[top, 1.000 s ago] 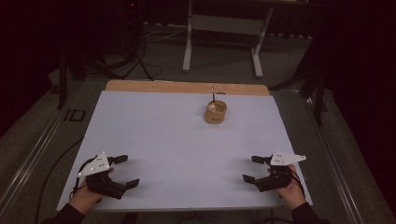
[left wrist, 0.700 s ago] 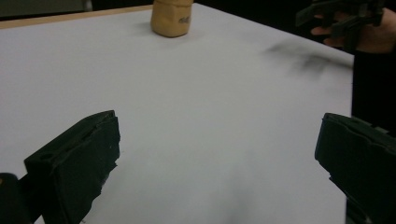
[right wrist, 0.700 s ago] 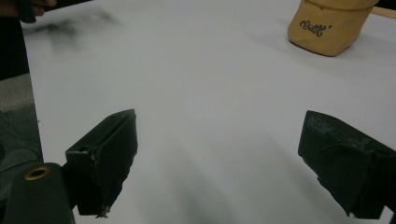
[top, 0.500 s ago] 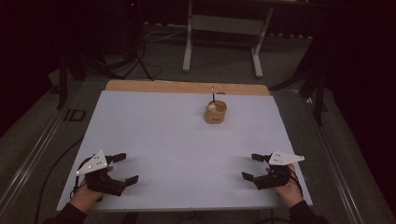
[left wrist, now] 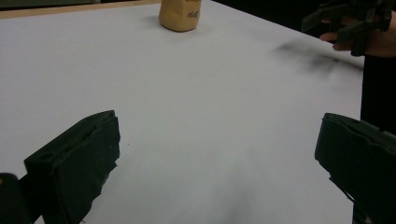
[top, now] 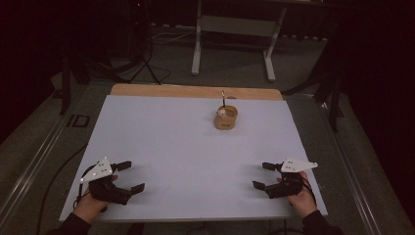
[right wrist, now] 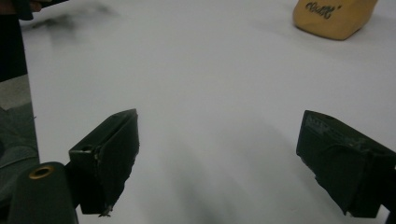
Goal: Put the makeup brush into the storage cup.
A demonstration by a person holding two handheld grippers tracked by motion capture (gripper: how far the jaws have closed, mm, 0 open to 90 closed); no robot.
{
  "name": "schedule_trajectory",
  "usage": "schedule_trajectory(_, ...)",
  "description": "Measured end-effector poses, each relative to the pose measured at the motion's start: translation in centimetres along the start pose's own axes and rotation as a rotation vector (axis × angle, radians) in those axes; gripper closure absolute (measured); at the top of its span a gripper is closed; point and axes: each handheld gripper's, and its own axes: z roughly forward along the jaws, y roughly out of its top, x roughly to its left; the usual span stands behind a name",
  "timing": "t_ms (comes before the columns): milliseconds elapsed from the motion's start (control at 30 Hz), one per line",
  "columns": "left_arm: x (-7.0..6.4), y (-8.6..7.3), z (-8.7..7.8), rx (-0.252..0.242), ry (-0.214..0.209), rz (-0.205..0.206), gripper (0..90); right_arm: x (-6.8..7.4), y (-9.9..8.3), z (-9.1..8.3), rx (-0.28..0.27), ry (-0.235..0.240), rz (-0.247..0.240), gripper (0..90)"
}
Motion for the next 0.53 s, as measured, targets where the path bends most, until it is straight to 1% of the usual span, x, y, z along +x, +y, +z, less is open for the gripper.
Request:
schedule_trajectory(133,-0.1,0.09,-0.09,-0.009,-0.004,0.002,0.1,0.11,0.02,0.1,0.004,0.005,-0.005,13.1)
schedule_trajectory(300,-0.2,0.17,-0.12,-0.009,-0.007,0.009,0.1,0.06,-0.08,0.17,0.005,0.011,0.006,13.0)
schedule_trajectory(400,-0.19,0.19,-0.15,-0.011,-0.006,0.006,0.1,0.08,-0.1,0.21,0.007,0.013,0.008,13.0)
schedule_trajectory(433,-0.16,0.16,-0.14,-0.012,-0.007,-0.001,0.0,0.08,-0.11,0.24,0.009,0.014,0.007,13.0)
schedule_trajectory(533,-0.16,0.17,-0.15,-0.012,-0.005,-0.002,0.0,0.07,-0.15,0.3,0.012,0.018,0.01,13.0)
